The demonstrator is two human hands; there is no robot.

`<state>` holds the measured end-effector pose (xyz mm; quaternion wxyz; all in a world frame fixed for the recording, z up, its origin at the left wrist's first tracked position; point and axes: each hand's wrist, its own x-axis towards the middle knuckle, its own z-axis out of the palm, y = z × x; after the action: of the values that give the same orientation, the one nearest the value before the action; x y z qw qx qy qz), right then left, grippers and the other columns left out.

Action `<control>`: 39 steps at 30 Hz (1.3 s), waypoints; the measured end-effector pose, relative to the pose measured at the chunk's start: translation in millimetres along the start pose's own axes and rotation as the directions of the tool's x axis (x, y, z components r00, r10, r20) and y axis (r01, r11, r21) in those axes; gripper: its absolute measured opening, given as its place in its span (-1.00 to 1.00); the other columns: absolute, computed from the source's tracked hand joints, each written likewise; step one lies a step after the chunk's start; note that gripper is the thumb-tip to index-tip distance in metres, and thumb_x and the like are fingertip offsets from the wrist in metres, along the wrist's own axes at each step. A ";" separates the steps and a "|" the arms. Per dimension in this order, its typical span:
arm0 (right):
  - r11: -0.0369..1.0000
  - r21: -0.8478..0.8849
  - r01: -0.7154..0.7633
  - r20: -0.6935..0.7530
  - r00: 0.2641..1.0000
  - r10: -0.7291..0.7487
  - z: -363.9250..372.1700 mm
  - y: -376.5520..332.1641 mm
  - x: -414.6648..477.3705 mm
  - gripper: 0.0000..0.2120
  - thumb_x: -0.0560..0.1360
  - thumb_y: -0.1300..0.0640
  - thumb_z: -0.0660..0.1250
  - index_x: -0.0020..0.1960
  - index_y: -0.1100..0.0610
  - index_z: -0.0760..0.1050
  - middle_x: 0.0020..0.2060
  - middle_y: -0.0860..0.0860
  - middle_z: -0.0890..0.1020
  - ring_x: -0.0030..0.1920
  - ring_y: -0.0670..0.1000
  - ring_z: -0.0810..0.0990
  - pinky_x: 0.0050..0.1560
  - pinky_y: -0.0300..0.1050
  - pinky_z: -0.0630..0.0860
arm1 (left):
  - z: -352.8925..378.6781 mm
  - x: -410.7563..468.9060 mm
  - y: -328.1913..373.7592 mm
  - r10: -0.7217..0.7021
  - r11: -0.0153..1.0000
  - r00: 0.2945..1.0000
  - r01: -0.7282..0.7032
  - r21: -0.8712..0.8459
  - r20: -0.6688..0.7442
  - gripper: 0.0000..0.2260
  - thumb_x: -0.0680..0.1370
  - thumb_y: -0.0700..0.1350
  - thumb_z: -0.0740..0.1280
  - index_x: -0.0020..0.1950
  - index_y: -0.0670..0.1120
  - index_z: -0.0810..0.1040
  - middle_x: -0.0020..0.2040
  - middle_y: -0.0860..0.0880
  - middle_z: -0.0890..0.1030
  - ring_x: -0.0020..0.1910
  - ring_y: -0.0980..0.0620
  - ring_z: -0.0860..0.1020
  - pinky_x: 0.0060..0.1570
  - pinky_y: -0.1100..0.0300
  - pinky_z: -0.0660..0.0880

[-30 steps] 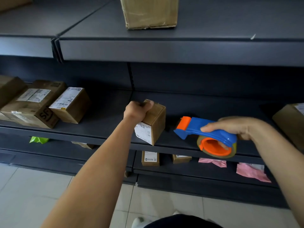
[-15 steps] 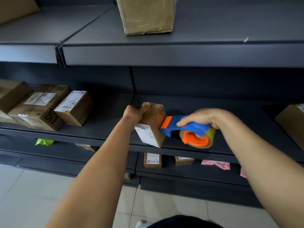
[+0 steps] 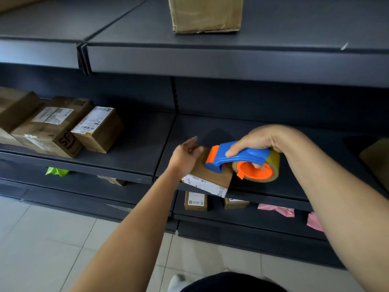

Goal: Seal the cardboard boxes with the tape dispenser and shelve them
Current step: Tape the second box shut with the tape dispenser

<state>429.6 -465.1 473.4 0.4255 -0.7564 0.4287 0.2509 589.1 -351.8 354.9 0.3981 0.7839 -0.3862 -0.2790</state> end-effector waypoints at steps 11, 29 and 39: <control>0.991 0.126 -0.033 -0.024 0.999 0.036 6.7 36.7 -7.2 -0.60 0.41 -0.15 0.40 -0.32 0.20 0.51 -0.54 0.10 0.57 -0.57 -0.02 0.51 -0.43 -0.24 0.43 | 8.9 10.6 -6.0 0.077 0.700 0.954 -0.259 0.665 0.290 -0.54 0.69 0.00 -0.13 0.57 -0.05 -0.13 0.58 0.07 -0.16 0.53 0.11 -0.24 0.47 0.05 -0.31; 0.933 -0.287 -0.217 -0.122 0.974 0.189 34.4 56.4 -1.9 -0.63 0.41 -0.17 0.40 -0.32 0.12 0.47 -0.36 0.02 0.58 -0.46 -0.03 0.47 -0.42 -0.22 0.34 | 31.9 -17.1 16.3 0.078 0.643 0.976 -0.205 0.737 0.204 -0.46 0.67 0.10 -0.10 0.57 -0.12 -0.12 0.58 -0.05 -0.13 0.55 0.03 -0.21 0.49 0.03 -0.29; 0.975 -0.002 -0.221 -0.487 0.852 0.192 24.6 86.7 9.5 -0.56 0.40 -0.22 0.38 -0.05 0.16 0.47 -0.27 0.03 0.55 -0.19 0.07 0.54 -0.22 -0.12 0.38 | 46.4 -23.6 20.6 0.008 0.666 0.988 -0.121 0.736 0.155 -0.23 0.57 0.33 -0.14 0.55 -0.18 -0.25 0.57 -0.12 -0.19 0.54 -0.03 -0.24 0.51 0.02 -0.22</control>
<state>359.4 -471.5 416.6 0.2532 -0.7566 0.5927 0.1105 533.8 -359.2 350.8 0.0262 0.8424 -0.5205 -0.1370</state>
